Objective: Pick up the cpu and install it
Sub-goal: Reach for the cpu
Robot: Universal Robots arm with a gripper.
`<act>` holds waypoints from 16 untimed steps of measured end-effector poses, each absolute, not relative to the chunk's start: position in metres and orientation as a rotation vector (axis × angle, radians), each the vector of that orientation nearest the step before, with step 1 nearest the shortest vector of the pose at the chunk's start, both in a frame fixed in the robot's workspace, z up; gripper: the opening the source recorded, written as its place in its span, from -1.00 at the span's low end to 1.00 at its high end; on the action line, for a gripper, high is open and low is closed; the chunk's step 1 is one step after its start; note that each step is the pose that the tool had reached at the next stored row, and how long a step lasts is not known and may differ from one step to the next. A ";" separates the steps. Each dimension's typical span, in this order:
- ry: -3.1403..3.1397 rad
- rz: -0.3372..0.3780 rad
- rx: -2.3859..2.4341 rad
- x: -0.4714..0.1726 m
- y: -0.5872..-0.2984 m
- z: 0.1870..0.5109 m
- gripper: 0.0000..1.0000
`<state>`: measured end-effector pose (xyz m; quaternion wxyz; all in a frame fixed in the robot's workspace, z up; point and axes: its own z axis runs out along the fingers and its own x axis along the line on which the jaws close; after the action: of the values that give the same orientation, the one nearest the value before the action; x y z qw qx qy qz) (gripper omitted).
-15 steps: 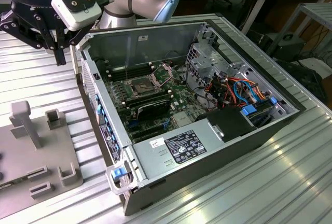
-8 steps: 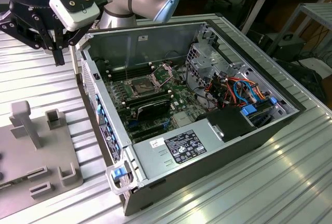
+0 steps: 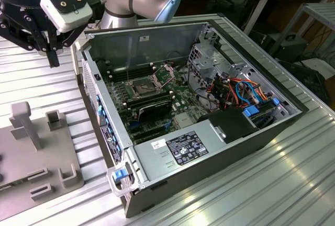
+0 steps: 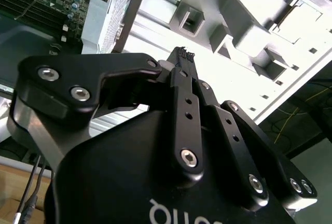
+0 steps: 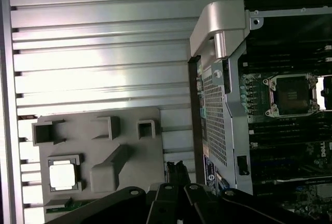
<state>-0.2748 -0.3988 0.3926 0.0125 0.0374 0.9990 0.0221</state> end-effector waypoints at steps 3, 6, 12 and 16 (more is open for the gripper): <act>3.114 0.069 0.117 -0.280 -0.399 0.392 -0.79; 3.114 0.069 0.117 -0.288 -0.399 0.392 -0.79; 3.114 0.069 0.117 -0.295 -0.399 0.392 -0.79; 3.114 0.069 0.117 -0.295 -0.399 0.392 -0.79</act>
<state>-0.2949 -0.3989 0.3923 0.0125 0.0374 0.9990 0.0221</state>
